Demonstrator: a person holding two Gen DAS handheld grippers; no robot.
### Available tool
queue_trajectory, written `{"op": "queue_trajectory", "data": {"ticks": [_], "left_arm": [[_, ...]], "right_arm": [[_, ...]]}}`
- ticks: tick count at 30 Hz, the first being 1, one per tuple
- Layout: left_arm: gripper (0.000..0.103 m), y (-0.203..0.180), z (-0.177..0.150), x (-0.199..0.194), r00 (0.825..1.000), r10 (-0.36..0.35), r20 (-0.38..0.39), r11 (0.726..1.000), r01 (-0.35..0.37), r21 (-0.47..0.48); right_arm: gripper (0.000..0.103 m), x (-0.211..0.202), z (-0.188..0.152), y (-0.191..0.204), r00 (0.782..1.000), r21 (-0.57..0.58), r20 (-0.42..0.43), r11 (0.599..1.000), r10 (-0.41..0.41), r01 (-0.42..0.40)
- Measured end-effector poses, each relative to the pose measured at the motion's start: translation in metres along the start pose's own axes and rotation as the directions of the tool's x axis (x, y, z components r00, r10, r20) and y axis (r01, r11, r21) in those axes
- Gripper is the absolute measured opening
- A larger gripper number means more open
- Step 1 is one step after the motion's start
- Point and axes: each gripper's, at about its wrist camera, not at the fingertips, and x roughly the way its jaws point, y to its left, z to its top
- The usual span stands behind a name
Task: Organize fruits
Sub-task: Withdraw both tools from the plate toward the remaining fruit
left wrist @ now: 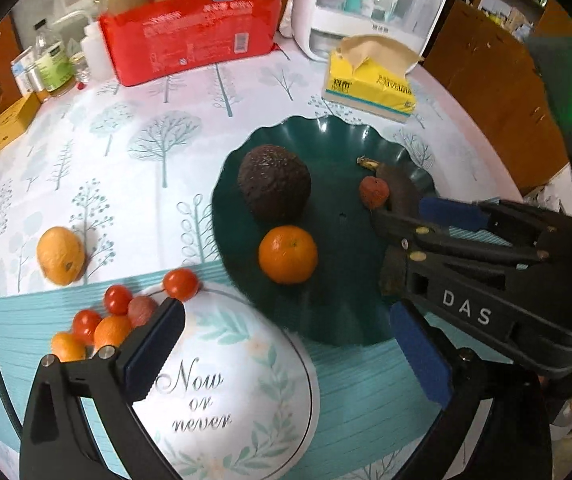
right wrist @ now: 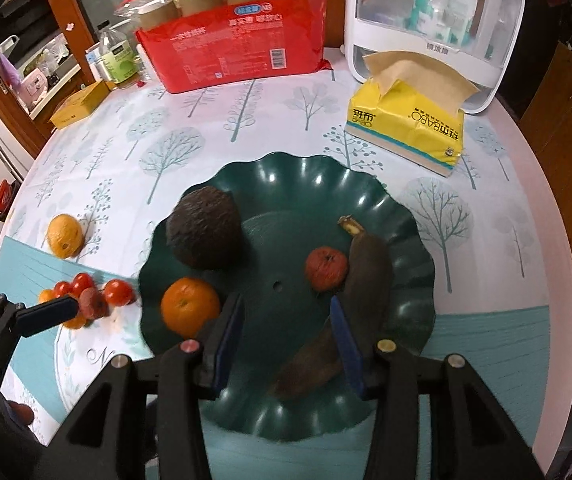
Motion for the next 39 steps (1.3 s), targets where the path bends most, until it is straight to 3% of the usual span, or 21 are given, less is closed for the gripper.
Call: {"op": "queue_trajectory", "data": {"ticks": [12, 19, 26, 32, 36, 39], "left_arm": [[0.102, 0.041, -0.060, -0.055, 0.996, 0.062, 0.071, 0.996, -0.058, -0.062], [0.102, 0.080, -0.075, -0.090, 0.990, 0.103, 0.094, 0.988, -0.090, -0.129], [0.102, 0.121, -0.063, -0.131, 0.977, 0.168, 0.128, 0.970, -0.142, -0.195], [0.102, 0.164, -0.035, -0.162, 0.954, 0.235, 0.185, 0.949, -0.184, -0.257], [0.102, 0.187, -0.013, -0.163, 0.957, 0.219, 0.188, 0.957, -0.173, -0.232], [0.102, 0.197, 0.005, -0.148, 0.969, 0.183, 0.165, 0.977, -0.160, -0.140]], "right_arm": [[0.046, -0.036, -0.050, 0.040, 0.999, -0.047, 0.015, 0.998, 0.049, -0.048], [0.046, -0.055, -0.056, 0.074, 0.995, -0.127, 0.036, 0.988, 0.092, -0.087], [0.046, -0.075, -0.039, 0.113, 0.984, -0.201, 0.083, 0.970, 0.158, -0.139], [0.046, -0.084, -0.018, 0.148, 0.973, -0.279, 0.118, 0.947, 0.198, -0.159], [0.046, -0.075, -0.012, 0.167, 0.968, -0.304, 0.108, 0.935, 0.226, -0.184], [0.046, -0.061, -0.012, 0.179, 0.966, -0.325, 0.090, 0.924, 0.244, -0.204]]}}
